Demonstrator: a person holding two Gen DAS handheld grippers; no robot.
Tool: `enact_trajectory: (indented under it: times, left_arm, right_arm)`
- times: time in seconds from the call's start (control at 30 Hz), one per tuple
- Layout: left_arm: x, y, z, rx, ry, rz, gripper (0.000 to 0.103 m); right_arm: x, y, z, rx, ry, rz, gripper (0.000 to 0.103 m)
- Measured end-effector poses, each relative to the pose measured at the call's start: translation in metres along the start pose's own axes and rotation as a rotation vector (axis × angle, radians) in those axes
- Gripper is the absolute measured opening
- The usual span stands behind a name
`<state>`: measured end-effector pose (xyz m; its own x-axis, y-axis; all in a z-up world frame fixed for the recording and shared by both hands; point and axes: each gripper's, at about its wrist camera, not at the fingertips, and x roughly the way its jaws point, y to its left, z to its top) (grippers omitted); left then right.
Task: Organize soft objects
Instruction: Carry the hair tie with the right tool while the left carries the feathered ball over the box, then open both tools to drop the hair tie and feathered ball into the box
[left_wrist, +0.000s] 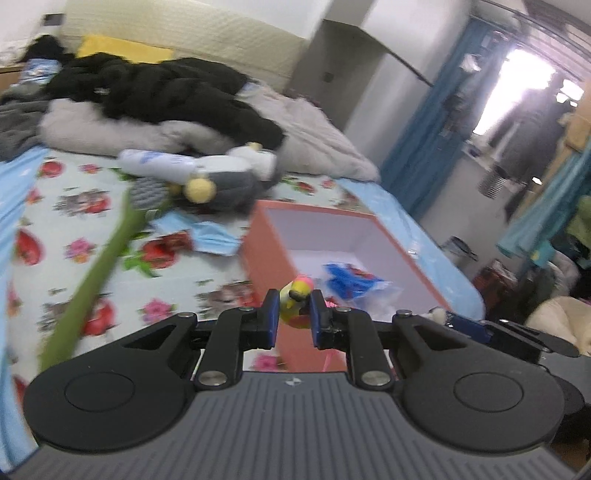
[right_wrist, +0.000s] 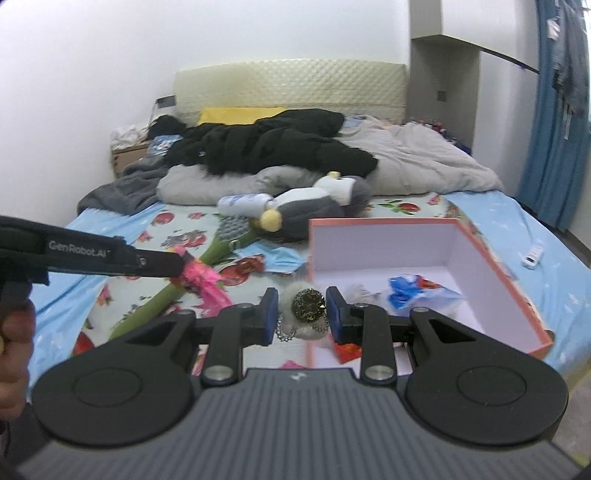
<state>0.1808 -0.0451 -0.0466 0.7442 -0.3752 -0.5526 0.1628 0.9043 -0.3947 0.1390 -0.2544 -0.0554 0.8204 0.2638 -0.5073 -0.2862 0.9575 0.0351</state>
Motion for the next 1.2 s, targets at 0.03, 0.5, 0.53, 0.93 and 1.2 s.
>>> enact_trajectory:
  times: [0.03,0.5,0.53,0.93,1.2]
  left_arm:
    - [0.007,-0.005,0.003,0.005,0.009,-0.024,0.02]
    - [0.133,-0.074,0.042,0.148,0.149,-0.138,0.019]
    - [0.143,-0.076,0.045,0.155,0.161,-0.139,0.019]
    - [0.248,-0.065,0.059,0.173,0.303,-0.078,0.019]
    - [0.271,-0.056,0.055,0.169,0.337,-0.056,0.019]
  right_arm:
    - [-0.001,-0.006,0.001,0.01,0.0,-0.006,0.031]
    - [0.049,-0.098,0.017,0.091,0.076,-0.136,0.031]
    - [0.055,-0.105,0.02,0.091,0.088,-0.141,0.031]
    - [0.123,-0.165,0.014,0.157,0.228,-0.147,0.032]
    - [0.148,-0.179,0.003,0.189,0.264,-0.135,0.032]
